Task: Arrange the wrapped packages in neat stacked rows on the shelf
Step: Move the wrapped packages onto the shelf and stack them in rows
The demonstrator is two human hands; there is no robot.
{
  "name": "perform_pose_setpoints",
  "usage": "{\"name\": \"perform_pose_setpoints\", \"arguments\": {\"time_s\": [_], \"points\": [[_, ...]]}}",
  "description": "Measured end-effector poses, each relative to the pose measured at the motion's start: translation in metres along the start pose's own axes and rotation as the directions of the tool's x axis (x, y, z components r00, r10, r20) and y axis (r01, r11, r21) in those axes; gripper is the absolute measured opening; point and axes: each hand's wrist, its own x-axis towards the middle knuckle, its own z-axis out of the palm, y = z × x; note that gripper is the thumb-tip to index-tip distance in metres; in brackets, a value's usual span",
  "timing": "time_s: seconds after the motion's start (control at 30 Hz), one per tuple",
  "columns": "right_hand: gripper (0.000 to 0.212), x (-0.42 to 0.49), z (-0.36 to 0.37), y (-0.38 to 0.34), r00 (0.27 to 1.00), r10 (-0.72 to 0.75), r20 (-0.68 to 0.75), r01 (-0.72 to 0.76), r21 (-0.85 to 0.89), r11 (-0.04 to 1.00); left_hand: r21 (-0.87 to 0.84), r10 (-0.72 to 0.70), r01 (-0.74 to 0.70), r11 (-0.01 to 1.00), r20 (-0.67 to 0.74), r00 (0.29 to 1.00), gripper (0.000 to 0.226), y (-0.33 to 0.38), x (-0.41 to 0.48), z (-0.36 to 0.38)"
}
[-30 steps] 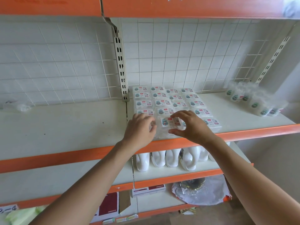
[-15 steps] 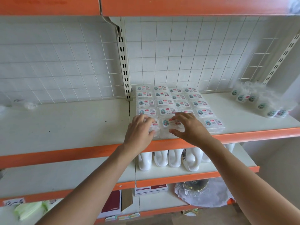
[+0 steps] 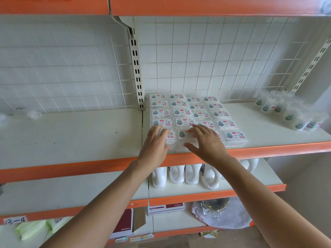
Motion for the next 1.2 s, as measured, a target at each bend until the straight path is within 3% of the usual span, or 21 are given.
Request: {"name": "perform_pose_setpoints", "arguments": {"time_s": [0.37,0.57,0.83,1.2], "points": [[0.064,0.009,-0.013,-0.005,0.995,-0.092,0.026,0.091,0.014,0.996,0.138,-0.035,0.039,0.99,-0.033,0.999,0.066,0.0,-0.002,-0.003],[0.066,0.035,-0.011,-0.038,0.983,-0.17,0.071,0.169,0.018,0.985,0.24,-0.187,0.188,0.952,-0.026,0.982,0.076,-0.022,-0.023,-0.028],[0.071,0.07,0.018,-0.144,0.952,-0.271,0.145,0.281,-0.05,0.959,0.243,-0.325,0.337,0.91,-0.089,0.941,0.074,-0.086,-0.064,-0.1],[0.071,0.112,0.093,-0.356,0.934,-0.319,0.161,0.332,-0.056,0.942,0.341,-0.43,0.426,0.838,-0.067,0.9,0.07,-0.249,-0.146,-0.228]]}}
